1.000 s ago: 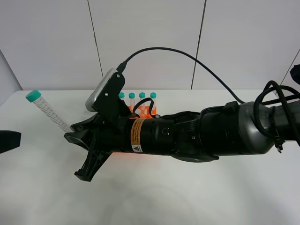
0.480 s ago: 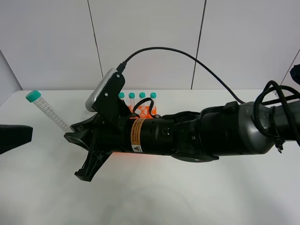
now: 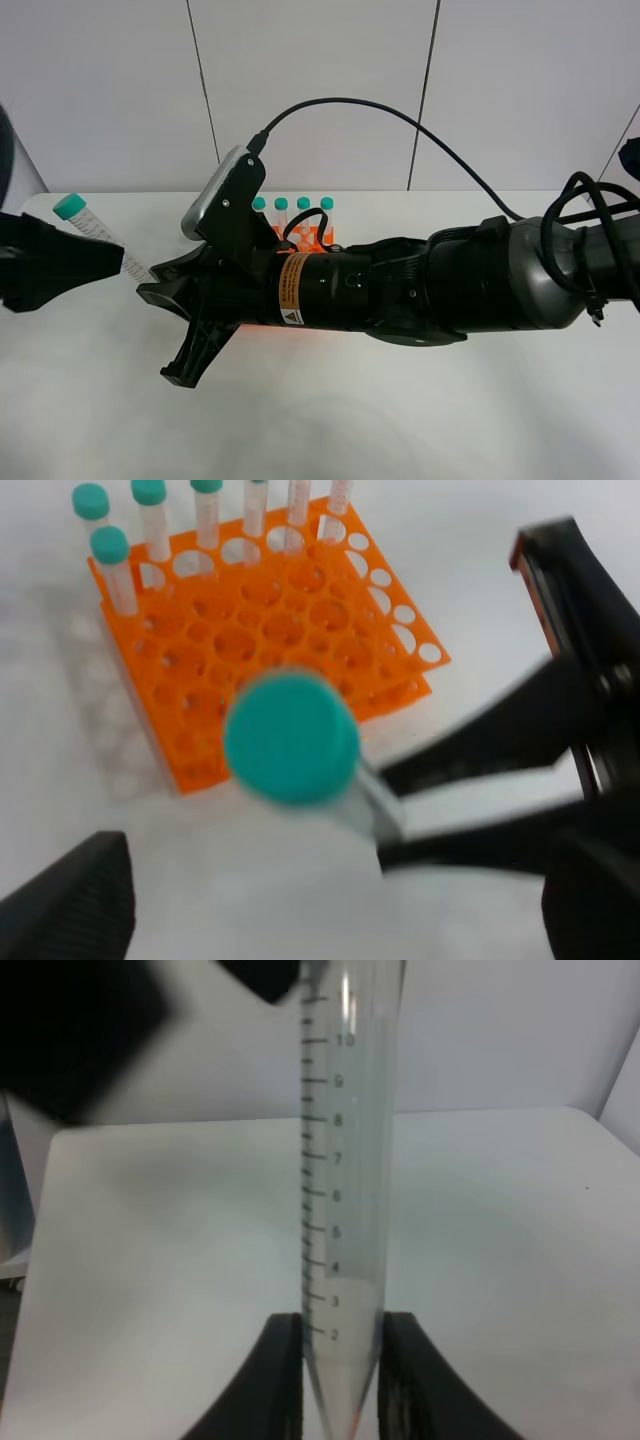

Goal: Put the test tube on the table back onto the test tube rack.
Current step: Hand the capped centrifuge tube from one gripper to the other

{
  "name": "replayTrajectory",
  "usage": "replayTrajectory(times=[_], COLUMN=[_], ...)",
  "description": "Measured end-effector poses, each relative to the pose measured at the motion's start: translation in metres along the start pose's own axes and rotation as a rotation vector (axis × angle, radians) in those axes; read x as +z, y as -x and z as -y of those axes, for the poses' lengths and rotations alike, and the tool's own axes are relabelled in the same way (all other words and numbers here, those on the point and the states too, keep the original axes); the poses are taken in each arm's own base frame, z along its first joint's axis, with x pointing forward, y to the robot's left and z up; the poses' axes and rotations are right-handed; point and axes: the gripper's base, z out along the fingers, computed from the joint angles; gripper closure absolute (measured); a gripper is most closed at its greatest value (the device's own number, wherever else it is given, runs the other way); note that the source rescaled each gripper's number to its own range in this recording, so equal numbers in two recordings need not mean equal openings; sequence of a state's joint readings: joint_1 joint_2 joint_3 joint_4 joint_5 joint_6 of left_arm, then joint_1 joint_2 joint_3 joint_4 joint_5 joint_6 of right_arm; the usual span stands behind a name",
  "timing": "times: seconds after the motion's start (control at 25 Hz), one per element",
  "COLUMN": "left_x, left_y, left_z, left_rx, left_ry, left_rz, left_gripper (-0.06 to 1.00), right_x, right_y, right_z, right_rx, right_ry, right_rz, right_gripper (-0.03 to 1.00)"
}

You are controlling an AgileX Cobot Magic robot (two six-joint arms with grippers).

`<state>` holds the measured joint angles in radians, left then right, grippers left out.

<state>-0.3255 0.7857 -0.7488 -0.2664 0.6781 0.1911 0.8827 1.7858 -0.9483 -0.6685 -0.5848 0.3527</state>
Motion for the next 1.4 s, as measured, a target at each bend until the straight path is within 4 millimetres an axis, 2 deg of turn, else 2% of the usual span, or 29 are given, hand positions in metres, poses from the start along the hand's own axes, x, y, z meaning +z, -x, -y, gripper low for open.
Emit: replayTrajectory(times=[0.12, 0.32, 0.44, 0.6, 0.88, 0.92, 1.4], left_x=[0.007, 0.005, 0.004, 0.004, 0.004, 0.004, 0.004], left_y=[0.007, 0.015, 0.016, 0.017, 0.019, 0.019, 0.021], left_z=[-0.001, 0.000, 0.000, 0.000, -0.001, -0.001, 0.000], left_rx=[-0.017, -0.020, -0.021, -0.019, 0.025, 0.022, 0.047], left_ry=[-0.005, -0.005, -0.004, -0.003, 0.003, 0.001, -0.004], left_rz=[0.015, 0.054, 0.063, 0.073, 0.091, 0.094, 0.117], left_gripper=[0.06, 0.07, 0.13, 0.34, 0.89, 0.93, 0.93], right_x=[0.000, 0.000, 0.000, 0.000, 0.000, 0.000, 0.000], right_y=[0.000, 0.000, 0.000, 0.001, 0.001, 0.001, 0.002], right_z=[0.000, 0.000, 0.001, 0.001, 0.001, 0.001, 0.000], right_rx=[0.000, 0.003, 0.011, 0.014, 0.016, 0.016, 0.010], right_ry=[0.000, -0.002, -0.006, -0.007, -0.008, -0.008, 0.005], right_rz=[0.000, 0.001, 0.005, 0.007, 0.007, 0.007, 0.027], right_gripper=[0.96, 0.96, 0.96, 0.96, 0.96, 0.96, 0.96])
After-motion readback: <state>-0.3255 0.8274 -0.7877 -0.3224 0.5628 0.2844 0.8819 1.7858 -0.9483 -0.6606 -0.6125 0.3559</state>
